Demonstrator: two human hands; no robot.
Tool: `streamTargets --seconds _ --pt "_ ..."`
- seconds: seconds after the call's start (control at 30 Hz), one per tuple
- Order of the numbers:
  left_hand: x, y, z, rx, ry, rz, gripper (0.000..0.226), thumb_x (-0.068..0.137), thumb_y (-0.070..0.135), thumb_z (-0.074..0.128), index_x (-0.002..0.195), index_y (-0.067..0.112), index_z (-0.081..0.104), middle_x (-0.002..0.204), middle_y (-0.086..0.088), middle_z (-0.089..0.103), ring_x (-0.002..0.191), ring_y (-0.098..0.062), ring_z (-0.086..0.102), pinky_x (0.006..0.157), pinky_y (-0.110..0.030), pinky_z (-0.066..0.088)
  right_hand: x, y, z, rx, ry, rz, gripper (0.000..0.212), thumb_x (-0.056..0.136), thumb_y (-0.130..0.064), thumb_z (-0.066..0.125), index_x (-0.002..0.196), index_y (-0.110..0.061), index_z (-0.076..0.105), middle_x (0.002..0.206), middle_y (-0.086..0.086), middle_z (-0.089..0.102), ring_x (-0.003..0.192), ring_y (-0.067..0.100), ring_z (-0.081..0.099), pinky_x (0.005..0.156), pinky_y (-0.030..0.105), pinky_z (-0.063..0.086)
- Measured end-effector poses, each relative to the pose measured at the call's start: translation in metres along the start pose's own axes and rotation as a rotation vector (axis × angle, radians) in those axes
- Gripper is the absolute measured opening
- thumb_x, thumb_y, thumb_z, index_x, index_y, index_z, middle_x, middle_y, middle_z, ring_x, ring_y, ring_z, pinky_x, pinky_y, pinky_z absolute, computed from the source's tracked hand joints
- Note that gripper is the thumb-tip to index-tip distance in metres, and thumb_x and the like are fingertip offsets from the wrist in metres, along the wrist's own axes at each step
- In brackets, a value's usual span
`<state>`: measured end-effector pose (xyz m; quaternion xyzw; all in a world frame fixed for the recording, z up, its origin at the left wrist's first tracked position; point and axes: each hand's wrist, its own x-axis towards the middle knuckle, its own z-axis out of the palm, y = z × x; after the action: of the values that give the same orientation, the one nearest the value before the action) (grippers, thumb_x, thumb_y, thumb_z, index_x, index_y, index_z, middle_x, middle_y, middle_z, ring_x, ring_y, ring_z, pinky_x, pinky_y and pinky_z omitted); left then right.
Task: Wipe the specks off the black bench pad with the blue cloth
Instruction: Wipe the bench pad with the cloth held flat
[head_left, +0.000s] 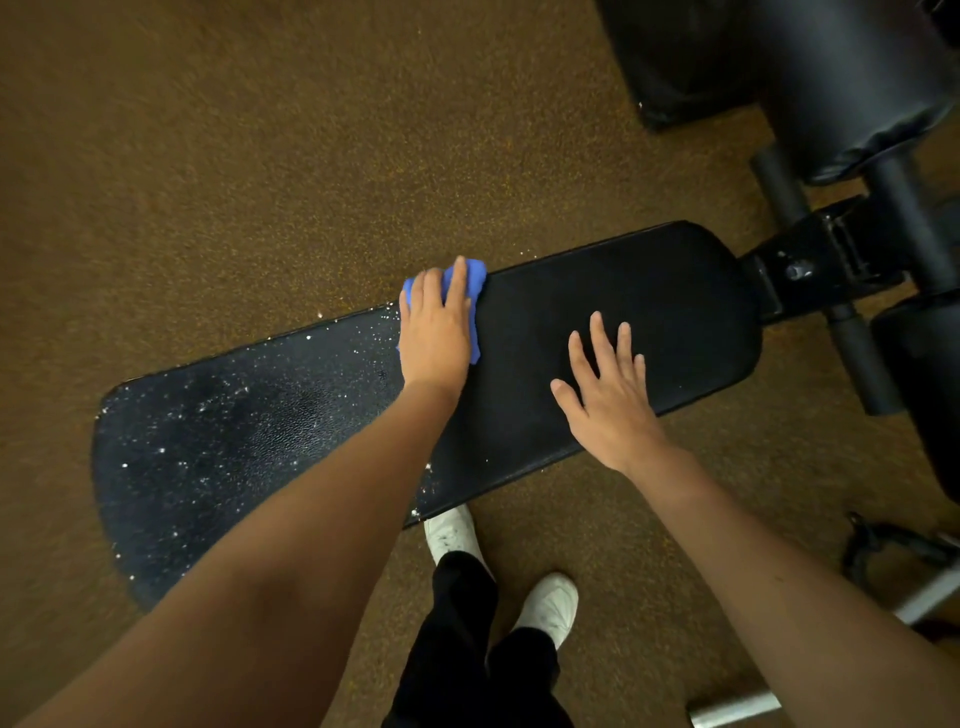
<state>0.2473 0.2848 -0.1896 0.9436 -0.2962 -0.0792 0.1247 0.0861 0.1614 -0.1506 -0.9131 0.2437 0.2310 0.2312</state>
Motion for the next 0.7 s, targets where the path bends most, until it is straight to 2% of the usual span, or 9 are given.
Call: streamTargets --seconds 0.07,0.13,0.27,0.4,0.5,0.6,0.7 --pt "0.014 0.007 -0.002 0.031 -0.043 -0.118 0.046 0.1 0.019 0.034 0.145 0.01 0.026 0.132 -0.017 0.041 0.124 -0.032 0.036 0.108 -0.041 0.021 0.0 -0.001 0.0 0.0 0.003 0.005 0.063 0.098 -0.046 0.025 0.149 -0.019 0.0 0.155 0.003 -0.023 0.139 0.027 -0.026 0.112 0.044 -0.01" --pt "0.027 0.015 -0.002 0.075 -0.094 -0.141 0.049 0.098 0.017 0.035 0.145 0.011 0.023 0.133 -0.014 0.039 0.123 -0.03 0.036 0.107 -0.039 0.021 0.0 -0.002 0.0 0.006 0.0 0.015 0.063 0.098 -0.046 0.026 0.149 -0.019 0.001 0.154 0.002 -0.024 0.138 0.027 -0.027 0.112 0.045 -0.01" --pt "0.045 0.054 0.005 0.054 -0.158 0.087 0.055 0.094 0.016 0.043 0.145 0.012 0.022 0.134 -0.014 0.039 0.122 -0.03 0.038 0.103 -0.037 0.026 0.002 -0.004 0.0 0.033 -0.005 0.026 0.062 0.098 -0.046 0.025 0.15 -0.019 0.002 0.154 0.002 -0.024 0.138 0.026 -0.028 0.112 0.045 -0.01" --pt "0.054 0.083 0.008 -0.013 -0.179 0.16 0.048 0.1 0.02 0.033 0.146 0.013 0.021 0.137 -0.013 0.038 0.126 -0.029 0.035 0.105 -0.037 0.026 0.002 0.001 0.0 0.043 -0.004 0.003 0.061 0.099 -0.045 0.026 0.15 -0.02 0.003 0.154 0.0 -0.024 0.138 0.024 -0.028 0.112 0.043 -0.01" --pt "0.043 0.056 0.009 -0.01 -0.11 0.203 0.046 0.1 0.025 0.026 0.144 0.011 0.028 0.129 -0.015 0.045 0.118 -0.032 0.043 0.1 -0.039 0.031 0.001 0.002 -0.001 0.048 -0.005 -0.003 0.062 0.098 -0.045 0.026 0.15 -0.02 0.003 0.154 0.0 -0.024 0.139 0.024 -0.028 0.113 0.044 -0.009" --pt "0.027 0.014 0.004 -0.012 -0.019 0.163 0.054 0.094 0.031 0.021 0.136 0.005 0.042 0.114 -0.02 0.054 0.103 -0.038 0.051 0.092 -0.045 0.039 0.002 -0.001 -0.002 0.039 -0.024 0.011 0.063 0.098 -0.047 0.025 0.15 -0.02 0.0 0.154 0.001 -0.026 0.138 0.025 -0.029 0.112 0.044 -0.011" --pt "0.015 0.003 0.002 0.007 -0.006 0.161 0.051 0.093 0.026 0.024 0.135 0.003 0.042 0.115 -0.02 0.054 0.106 -0.038 0.05 0.097 -0.046 0.037 0.002 -0.003 -0.002 0.023 -0.032 0.021 0.065 0.098 -0.048 0.025 0.15 -0.02 -0.001 0.153 0.001 -0.027 0.137 0.026 -0.03 0.112 0.044 -0.012"
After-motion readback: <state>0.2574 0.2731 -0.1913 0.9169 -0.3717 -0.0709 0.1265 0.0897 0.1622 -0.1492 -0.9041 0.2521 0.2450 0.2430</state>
